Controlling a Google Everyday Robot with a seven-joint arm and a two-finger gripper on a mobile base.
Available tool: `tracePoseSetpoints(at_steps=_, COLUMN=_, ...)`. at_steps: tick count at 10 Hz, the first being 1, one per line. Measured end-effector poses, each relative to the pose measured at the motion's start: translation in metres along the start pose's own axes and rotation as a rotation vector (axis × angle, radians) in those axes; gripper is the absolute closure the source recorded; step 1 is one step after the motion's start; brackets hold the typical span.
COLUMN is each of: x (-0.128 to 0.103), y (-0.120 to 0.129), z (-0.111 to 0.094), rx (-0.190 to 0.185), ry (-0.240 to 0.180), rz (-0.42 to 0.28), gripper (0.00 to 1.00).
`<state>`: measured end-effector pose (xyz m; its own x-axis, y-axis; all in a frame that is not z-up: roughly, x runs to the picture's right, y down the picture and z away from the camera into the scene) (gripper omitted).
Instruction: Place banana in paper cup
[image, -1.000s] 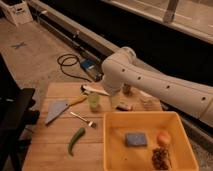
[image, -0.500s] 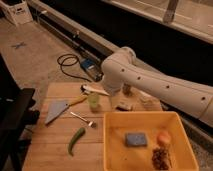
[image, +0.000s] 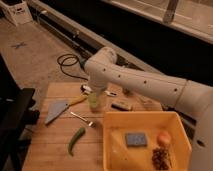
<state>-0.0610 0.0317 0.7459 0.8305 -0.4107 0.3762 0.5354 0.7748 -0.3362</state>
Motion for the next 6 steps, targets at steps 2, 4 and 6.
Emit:
tracePoseSetpoints(at_steps=2, x=-0.023, y=-0.024, z=0.028, rx=-0.011, ry=-0.048, rz=-0.035, gripper=0.2)
tracePoseSetpoints(at_steps=4, x=-0.034, y=-0.045, z=0.051, rx=-0.022, ry=-0.106, rz=-0.048, gripper=0.2)
tracePoseSetpoints(at_steps=6, x=-0.052, y=-0.07, z=0.073, rx=-0.031, ry=-0.138, rz=-0.055, gripper=0.2)
